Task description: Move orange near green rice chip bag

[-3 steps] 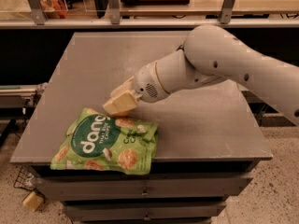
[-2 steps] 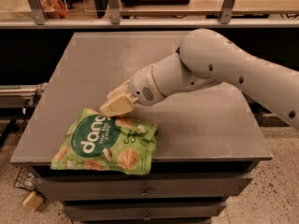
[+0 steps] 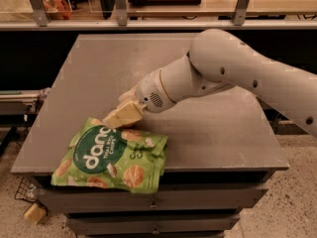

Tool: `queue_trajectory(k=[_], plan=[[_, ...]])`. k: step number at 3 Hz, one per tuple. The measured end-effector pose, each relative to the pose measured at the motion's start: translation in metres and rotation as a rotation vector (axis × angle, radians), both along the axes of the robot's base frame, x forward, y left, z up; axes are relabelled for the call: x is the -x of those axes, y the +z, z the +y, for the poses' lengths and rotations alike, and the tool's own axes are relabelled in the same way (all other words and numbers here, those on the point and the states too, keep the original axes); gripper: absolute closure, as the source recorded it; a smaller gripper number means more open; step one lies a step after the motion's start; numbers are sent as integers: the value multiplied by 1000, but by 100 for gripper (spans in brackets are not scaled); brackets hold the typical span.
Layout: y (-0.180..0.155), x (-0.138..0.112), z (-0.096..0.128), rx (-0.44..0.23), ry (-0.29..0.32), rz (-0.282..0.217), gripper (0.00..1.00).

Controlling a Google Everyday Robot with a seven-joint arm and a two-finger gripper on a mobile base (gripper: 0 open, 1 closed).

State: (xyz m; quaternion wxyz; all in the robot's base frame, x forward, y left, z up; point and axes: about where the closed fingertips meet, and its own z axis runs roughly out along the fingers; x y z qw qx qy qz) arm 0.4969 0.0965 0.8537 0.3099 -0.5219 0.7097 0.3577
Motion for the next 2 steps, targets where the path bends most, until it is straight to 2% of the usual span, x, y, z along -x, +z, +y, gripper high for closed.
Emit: queue_trajectory(k=[1, 2], plan=[[4, -1, -3, 3, -3, 1, 0], [6, -2, -5, 1, -9, -2, 0]])
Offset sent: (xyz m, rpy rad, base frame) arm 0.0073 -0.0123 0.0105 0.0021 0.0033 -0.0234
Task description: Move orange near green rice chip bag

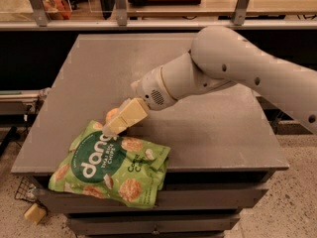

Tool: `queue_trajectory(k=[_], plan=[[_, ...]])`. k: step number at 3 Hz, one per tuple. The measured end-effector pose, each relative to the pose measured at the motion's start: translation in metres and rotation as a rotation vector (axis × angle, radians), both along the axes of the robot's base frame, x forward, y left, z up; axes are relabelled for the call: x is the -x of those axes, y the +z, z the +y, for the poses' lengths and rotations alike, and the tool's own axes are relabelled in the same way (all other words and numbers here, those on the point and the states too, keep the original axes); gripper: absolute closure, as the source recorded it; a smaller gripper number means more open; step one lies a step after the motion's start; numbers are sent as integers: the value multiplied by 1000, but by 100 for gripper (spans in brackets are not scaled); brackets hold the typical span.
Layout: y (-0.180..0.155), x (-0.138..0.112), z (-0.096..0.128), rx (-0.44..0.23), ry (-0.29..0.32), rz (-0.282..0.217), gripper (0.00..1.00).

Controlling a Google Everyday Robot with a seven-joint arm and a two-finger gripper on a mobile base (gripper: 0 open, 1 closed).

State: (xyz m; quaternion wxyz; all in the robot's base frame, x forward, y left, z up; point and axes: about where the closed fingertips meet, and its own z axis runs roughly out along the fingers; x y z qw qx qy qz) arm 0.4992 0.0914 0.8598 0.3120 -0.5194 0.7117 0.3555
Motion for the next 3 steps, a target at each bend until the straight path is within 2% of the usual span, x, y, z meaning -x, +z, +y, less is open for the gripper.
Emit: queue_trajectory(k=[1, 2, 3], plan=[[30, -27, -36, -44, -85, -80, 0], [64, -53, -88, -92, -175, -186, 0], [92, -84, -155, -139, -289, -303, 0]])
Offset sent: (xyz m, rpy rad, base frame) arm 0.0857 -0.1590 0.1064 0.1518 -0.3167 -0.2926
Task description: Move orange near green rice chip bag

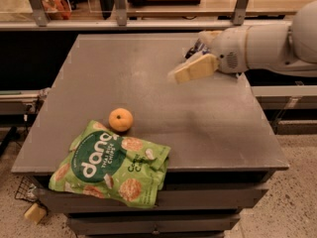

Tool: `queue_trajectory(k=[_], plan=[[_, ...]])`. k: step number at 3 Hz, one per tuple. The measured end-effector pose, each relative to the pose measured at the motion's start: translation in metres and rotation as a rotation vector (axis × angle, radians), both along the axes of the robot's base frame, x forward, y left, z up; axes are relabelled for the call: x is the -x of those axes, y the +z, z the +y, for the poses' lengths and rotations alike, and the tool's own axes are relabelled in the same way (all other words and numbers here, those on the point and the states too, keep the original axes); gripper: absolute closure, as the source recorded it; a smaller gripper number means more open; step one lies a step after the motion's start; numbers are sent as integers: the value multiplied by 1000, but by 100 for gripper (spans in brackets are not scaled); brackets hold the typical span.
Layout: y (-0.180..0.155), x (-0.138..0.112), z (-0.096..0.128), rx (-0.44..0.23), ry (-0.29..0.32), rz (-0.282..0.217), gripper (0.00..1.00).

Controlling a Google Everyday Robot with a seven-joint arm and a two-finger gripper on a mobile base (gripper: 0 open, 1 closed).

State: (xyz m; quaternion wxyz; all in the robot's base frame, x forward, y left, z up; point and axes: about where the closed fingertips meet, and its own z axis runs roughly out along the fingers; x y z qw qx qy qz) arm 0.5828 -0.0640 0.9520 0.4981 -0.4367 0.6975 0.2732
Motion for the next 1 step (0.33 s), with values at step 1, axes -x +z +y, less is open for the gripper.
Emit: queue_trajectory(k=[1], plan=[[7, -3, -6, -3, -9, -21, 0]])
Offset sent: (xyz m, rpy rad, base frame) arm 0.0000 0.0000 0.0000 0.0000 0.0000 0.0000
